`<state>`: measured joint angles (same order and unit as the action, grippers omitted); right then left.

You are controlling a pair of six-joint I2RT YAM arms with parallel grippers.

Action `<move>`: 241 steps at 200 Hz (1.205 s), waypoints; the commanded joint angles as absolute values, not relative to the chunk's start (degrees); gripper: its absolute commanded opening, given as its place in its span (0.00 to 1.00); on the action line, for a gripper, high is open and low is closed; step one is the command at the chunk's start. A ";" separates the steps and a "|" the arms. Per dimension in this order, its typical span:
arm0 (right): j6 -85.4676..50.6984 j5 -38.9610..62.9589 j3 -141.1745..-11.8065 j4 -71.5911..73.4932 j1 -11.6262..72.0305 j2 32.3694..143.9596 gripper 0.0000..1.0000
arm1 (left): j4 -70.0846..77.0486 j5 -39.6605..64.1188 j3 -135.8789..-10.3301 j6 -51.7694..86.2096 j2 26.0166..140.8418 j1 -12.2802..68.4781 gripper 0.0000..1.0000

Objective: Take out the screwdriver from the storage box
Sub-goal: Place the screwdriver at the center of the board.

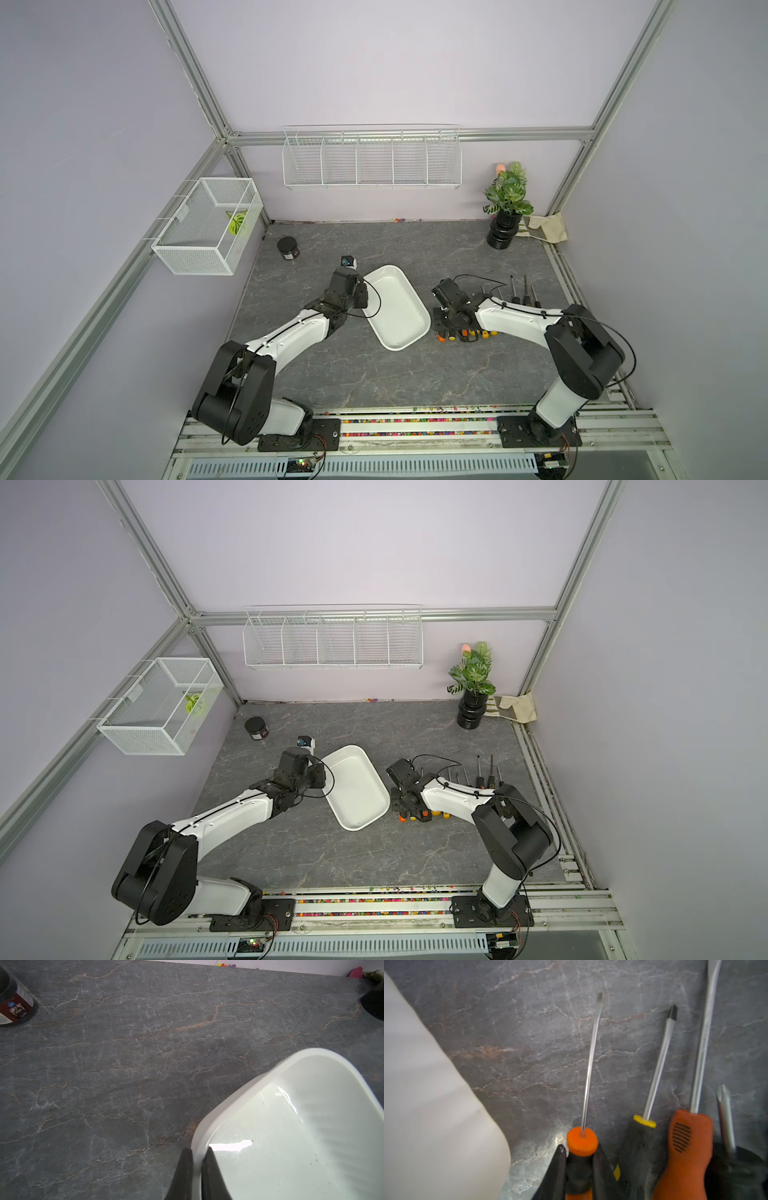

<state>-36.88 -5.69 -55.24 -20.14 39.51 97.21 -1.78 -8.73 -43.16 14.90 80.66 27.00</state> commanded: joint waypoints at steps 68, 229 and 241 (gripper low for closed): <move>-37.84 -5.80 -54.31 -20.29 38.67 98.09 0.18 | 0.00 -7.26 -42.32 14.56 82.31 27.00 0.00; -38.43 -4.82 -53.53 -19.63 38.75 91.93 0.34 | -2.03 -8.63 -44.05 12.05 81.79 27.38 0.00; -38.35 -5.05 -52.95 -19.54 38.71 90.43 0.35 | -1.69 -9.29 -43.77 11.07 81.63 28.10 0.00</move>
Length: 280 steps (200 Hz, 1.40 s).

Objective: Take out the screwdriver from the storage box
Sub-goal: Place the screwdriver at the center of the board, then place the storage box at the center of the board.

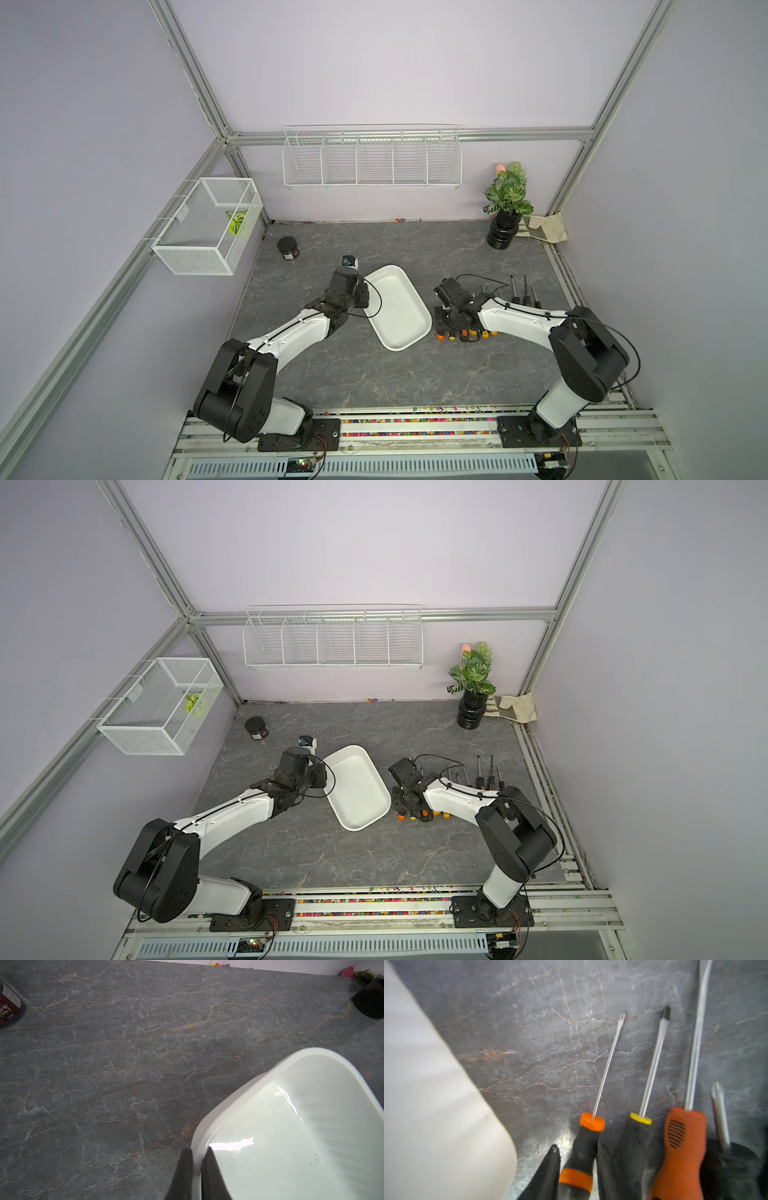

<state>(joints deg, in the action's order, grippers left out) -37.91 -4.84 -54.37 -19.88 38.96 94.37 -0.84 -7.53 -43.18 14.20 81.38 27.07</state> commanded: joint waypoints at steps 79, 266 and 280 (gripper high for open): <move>-34.93 -6.85 -48.74 -19.87 39.45 81.88 0.36 | -2.50 -21.34 -47.63 2.53 84.76 36.85 0.00; -27.95 -7.60 -44.56 -18.06 40.95 74.22 0.35 | -4.92 -22.72 -48.82 -0.85 84.20 39.99 0.00; -27.97 -7.82 -44.36 -18.21 40.93 73.67 0.35 | -5.31 -22.94 -50.37 -1.89 86.63 39.60 0.00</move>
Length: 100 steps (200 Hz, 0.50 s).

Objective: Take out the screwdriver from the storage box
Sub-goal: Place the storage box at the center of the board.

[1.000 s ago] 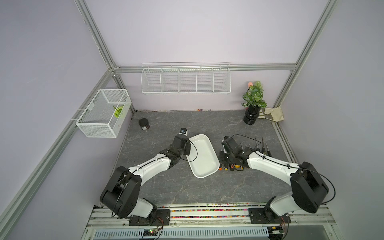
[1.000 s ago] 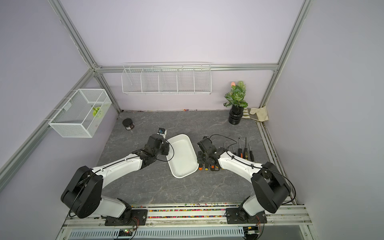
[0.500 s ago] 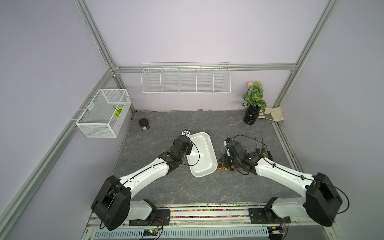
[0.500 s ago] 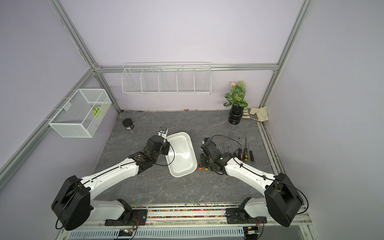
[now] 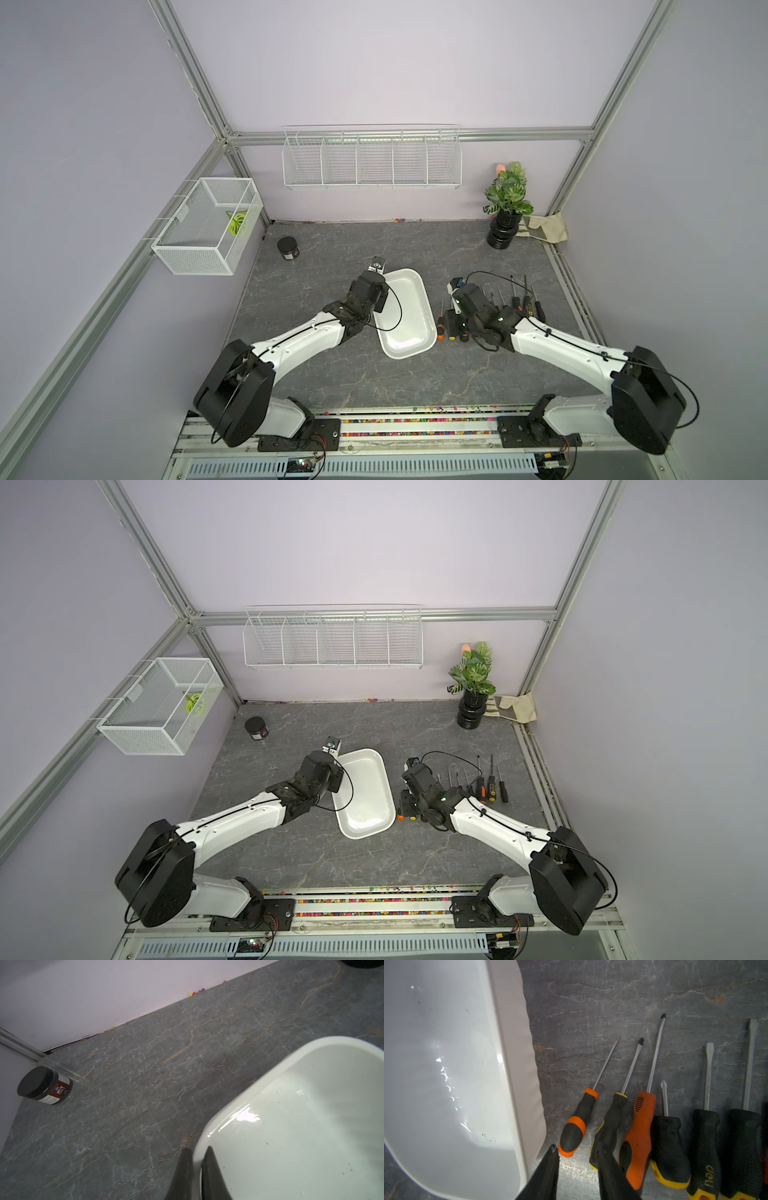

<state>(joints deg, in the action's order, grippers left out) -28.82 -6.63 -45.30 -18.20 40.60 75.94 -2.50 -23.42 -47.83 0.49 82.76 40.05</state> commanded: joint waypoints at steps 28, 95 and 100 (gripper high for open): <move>-28.02 -8.22 -44.22 -18.60 40.95 72.99 0.35 | -5.79 -22.24 -52.28 -3.15 90.25 38.53 0.00; -28.13 -8.00 -43.35 -18.25 39.74 72.94 0.35 | -7.38 -22.27 -55.78 -5.41 96.71 37.64 0.00; -28.10 -8.00 -43.29 -18.21 39.64 72.80 0.35 | -7.58 -22.05 -56.07 -5.49 96.85 37.47 0.00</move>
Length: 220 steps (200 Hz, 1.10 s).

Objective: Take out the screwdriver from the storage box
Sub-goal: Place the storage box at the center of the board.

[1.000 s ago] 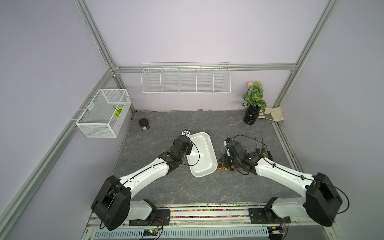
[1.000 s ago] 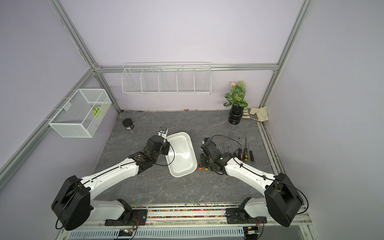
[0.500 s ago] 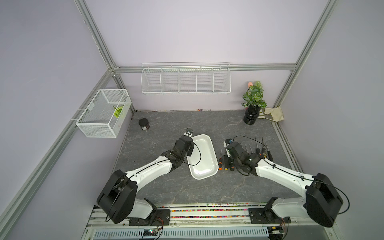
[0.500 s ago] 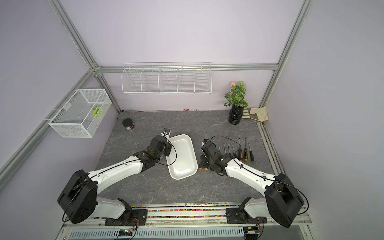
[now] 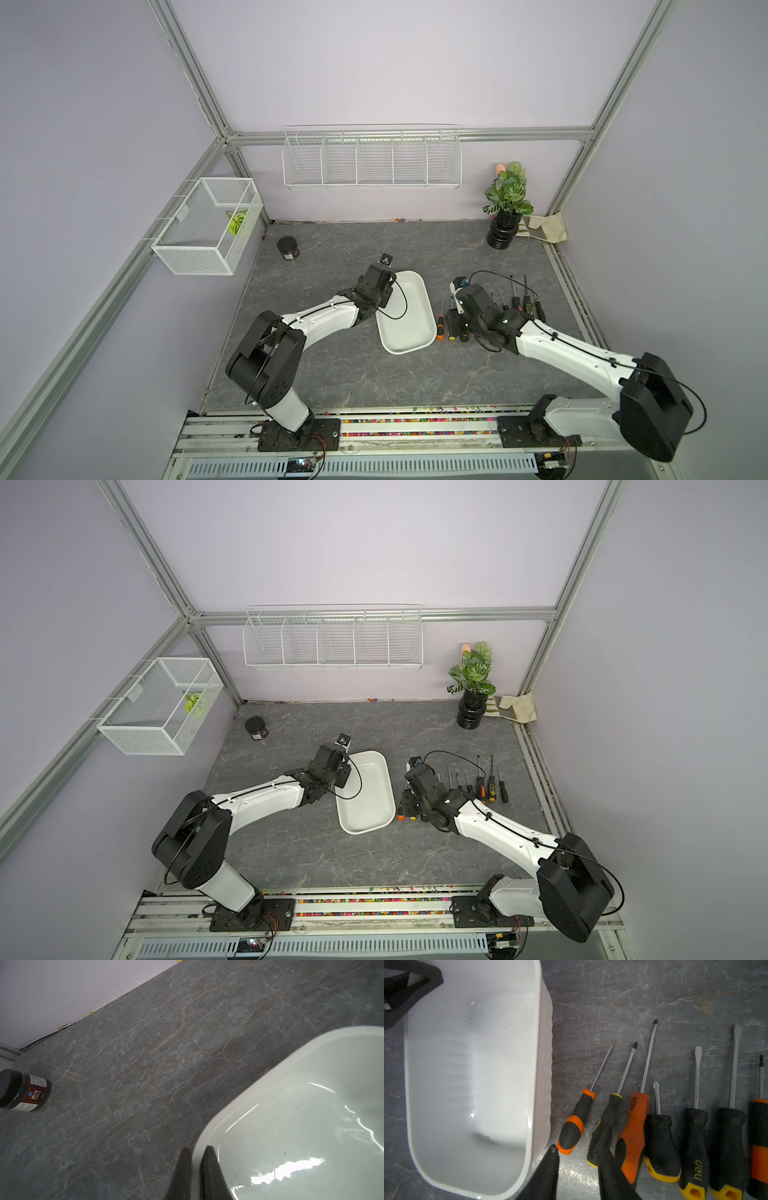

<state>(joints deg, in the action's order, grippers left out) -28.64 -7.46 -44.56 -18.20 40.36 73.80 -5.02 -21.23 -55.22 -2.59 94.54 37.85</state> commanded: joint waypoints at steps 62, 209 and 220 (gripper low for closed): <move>-26.80 -8.09 -43.63 -18.92 38.15 72.00 0.38 | -10.43 -17.99 -58.56 -5.48 96.91 36.04 0.07; -22.03 -7.43 -45.52 -22.16 31.45 69.04 0.48 | -15.47 -20.13 -62.42 -5.29 95.77 36.09 0.63; -21.45 -8.40 -45.77 -22.58 30.93 68.76 0.54 | -15.32 -20.13 -61.95 -4.10 93.52 36.08 0.72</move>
